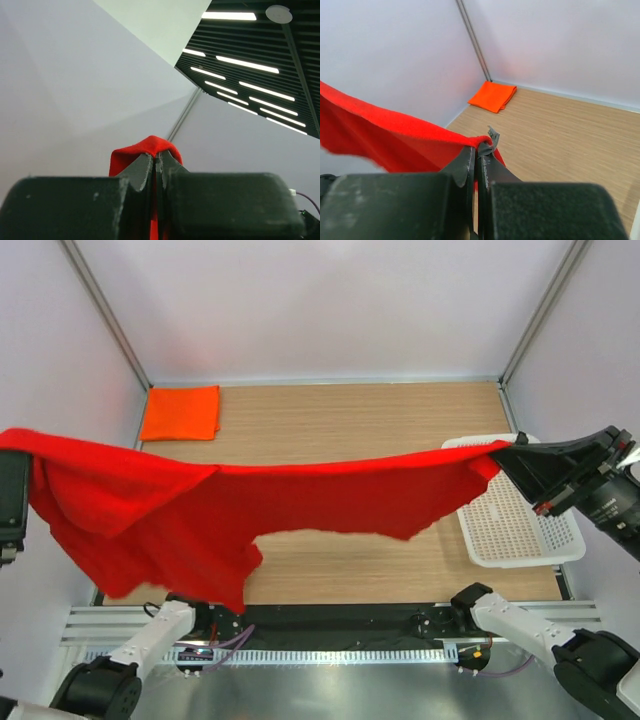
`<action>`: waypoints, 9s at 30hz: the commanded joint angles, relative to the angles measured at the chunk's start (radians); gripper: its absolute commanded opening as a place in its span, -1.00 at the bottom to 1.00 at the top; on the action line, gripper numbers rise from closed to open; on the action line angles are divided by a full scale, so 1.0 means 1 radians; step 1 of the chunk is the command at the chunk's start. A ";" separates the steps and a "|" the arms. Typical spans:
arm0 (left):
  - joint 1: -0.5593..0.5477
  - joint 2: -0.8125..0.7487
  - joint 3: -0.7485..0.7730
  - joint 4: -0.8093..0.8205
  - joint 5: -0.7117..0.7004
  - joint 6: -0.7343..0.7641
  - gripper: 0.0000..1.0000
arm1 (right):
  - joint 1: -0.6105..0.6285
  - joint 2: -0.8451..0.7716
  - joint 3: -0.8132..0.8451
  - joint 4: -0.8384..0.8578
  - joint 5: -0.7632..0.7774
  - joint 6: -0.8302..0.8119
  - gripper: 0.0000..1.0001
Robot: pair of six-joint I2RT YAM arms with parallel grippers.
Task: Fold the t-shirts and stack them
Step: Flatten the tshirt out, then fold the tshirt
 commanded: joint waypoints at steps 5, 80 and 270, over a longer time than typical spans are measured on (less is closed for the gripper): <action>0.001 0.212 -0.223 0.209 -0.020 0.065 -1.00 | 0.003 0.071 -0.294 0.243 0.284 0.009 -0.98; 0.149 0.786 -0.890 0.400 0.190 -0.115 -1.00 | -0.392 1.119 -0.325 0.559 0.198 -0.262 -0.98; 0.177 0.688 -1.252 0.145 0.275 0.221 0.11 | -0.029 1.122 -0.485 0.511 -0.306 0.184 0.08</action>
